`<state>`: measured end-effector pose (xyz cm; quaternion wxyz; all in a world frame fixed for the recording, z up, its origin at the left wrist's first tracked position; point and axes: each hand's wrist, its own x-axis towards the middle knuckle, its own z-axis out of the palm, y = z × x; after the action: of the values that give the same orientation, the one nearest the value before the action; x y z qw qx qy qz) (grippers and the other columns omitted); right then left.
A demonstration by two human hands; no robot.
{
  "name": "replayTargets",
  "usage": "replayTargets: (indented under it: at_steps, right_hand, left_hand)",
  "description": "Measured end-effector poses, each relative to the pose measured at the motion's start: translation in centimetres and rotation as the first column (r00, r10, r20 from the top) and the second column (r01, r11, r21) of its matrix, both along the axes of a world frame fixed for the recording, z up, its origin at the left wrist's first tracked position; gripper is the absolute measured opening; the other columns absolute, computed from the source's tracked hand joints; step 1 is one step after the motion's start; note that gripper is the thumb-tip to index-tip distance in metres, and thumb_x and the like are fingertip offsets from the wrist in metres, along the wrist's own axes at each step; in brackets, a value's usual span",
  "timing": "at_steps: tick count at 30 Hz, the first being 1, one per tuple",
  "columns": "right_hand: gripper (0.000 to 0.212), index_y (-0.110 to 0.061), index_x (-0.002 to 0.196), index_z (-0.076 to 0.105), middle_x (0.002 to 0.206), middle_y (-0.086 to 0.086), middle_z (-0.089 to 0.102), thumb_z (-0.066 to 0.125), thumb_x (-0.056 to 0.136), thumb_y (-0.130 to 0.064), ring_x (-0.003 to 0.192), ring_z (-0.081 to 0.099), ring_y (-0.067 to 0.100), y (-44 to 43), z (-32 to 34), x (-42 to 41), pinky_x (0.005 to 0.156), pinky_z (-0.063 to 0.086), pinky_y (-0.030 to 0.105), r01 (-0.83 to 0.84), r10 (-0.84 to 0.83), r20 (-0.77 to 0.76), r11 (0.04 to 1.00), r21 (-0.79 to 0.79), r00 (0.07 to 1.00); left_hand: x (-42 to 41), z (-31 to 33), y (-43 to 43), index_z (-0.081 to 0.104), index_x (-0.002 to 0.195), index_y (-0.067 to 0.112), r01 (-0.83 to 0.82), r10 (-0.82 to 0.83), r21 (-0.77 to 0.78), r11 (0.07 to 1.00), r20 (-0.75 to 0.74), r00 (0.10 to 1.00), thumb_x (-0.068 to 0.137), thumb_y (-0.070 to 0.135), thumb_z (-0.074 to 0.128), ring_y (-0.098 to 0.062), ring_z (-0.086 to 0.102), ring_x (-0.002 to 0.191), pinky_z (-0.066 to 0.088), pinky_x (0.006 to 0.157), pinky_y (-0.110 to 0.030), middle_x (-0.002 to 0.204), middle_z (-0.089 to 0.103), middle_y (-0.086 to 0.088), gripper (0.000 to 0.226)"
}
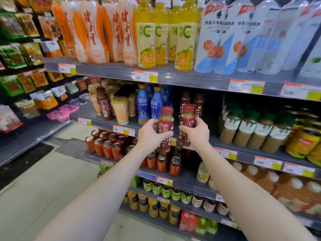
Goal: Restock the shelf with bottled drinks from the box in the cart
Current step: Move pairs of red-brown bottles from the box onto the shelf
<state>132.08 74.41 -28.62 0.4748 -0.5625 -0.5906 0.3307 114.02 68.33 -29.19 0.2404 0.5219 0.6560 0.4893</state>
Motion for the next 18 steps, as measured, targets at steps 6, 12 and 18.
replayTargets:
  at_steps: [6, 12, 18]
  right_hand:
    - [0.033, -0.024, 0.103, 0.072, 0.087, -0.012, 0.073, 0.086, 0.076, -0.035, 0.081, 0.069, 0.006, 4.9, 0.3, -2.4, 0.073, 0.054, 0.029, -0.02, 0.02, -0.025, 1.0, 0.0, 0.999]
    - [0.049, -0.023, 0.12, 0.067, 0.1, -0.008, 0.074, 0.087, 0.076, -0.032, 0.09, 0.067, 0.013, 7.9, -1.2, -4.4, 0.08, 0.05, 0.027, 0.03, -0.029, -0.005, 0.997, 0.074, 1.0]
    - [0.051, -0.024, 0.128, 0.065, 0.098, -0.009, 0.073, 0.084, 0.081, -0.03, 0.088, 0.067, 0.012, 8.9, -2.4, -5.1, 0.079, 0.047, 0.025, 0.079, -0.076, -0.036, 0.992, 0.094, 0.996]
  left_hand:
    - [-1.3, -0.6, 4.0, 0.06, 0.113, 0.033, 0.015, -0.015, -0.019, 1.0, -0.006, 1.0, 0.063, 0.051, 0.093, -0.008, 0.069, 0.099, 0.056, 0.096, -0.041, 0.107, 0.072, 0.012, 0.062]
    - [-2.9, 0.0, 6.3, 0.063, 0.117, 0.024, 0.094, -0.094, -0.014, 0.995, 0.027, 0.995, 0.068, 0.04, 0.095, -0.004, 0.069, 0.096, 0.058, 0.09, -0.035, 0.105, 0.072, 0.01, 0.06]
    - [-3.8, -0.6, 7.6, 0.066, 0.115, 0.02, 0.199, -0.197, -0.036, 0.979, 0.045, 0.979, 0.07, 0.033, 0.095, -0.001, 0.071, 0.09, 0.058, 0.084, -0.028, 0.101, 0.076, 0.007, 0.055]
